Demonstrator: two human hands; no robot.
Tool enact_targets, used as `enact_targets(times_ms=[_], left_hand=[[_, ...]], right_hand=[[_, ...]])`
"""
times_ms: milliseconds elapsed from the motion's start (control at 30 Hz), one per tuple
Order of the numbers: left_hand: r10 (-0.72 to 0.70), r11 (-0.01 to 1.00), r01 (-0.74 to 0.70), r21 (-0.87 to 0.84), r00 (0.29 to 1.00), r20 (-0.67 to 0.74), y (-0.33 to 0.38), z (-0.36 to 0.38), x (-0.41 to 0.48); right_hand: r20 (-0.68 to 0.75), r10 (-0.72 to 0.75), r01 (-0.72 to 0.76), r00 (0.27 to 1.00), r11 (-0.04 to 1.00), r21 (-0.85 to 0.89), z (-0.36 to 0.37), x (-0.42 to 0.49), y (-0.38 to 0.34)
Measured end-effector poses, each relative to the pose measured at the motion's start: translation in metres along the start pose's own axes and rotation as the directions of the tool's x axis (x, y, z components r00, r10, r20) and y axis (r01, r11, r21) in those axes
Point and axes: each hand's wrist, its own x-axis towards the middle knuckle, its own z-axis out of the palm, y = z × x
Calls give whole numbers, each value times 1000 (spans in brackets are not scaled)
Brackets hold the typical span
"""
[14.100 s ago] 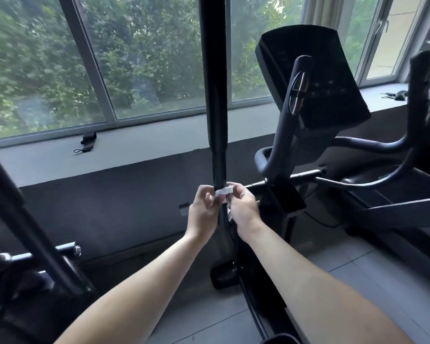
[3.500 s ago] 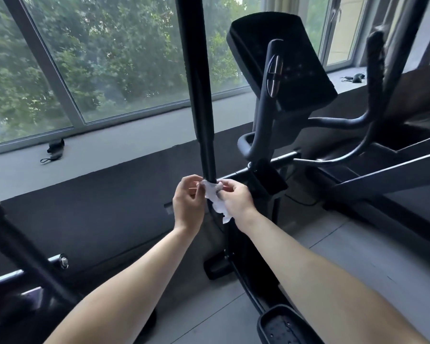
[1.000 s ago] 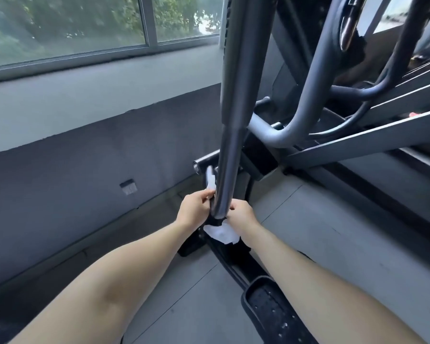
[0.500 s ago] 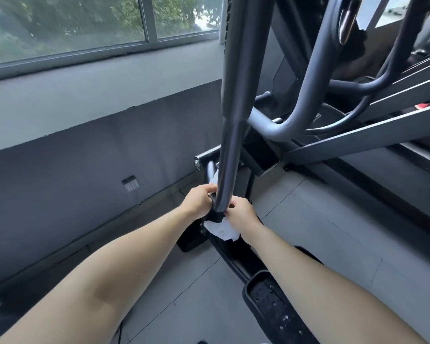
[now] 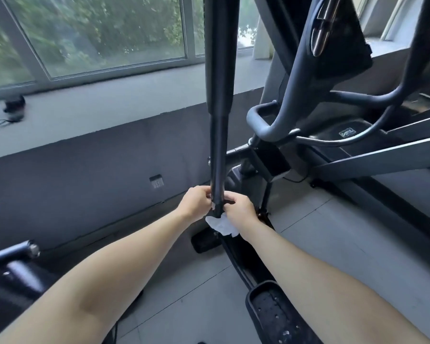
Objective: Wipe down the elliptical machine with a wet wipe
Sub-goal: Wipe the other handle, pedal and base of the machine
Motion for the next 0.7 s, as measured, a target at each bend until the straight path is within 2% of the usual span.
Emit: enact_targets(times_ms=[167, 400, 500, 700], left_hand=[[-24, 977, 6, -212, 996, -85, 8, 5, -24], [-22, 901, -88, -426, 969, -247, 34, 4, -63], [-40, 850, -162, -501, 929, -368, 47, 2, -75], [-73, 802, -292, -522, 819, -570, 75, -12, -75]], right_hand=[[78, -192, 203, 978, 964, -172, -15, -7, -9], [138, -233, 250, 963, 960, -124, -30, -22, -23], [161, -269, 289, 950, 950, -115, -34, -27, -30], [204, -347, 368, 915, 927, -73, -40, -35, -54]])
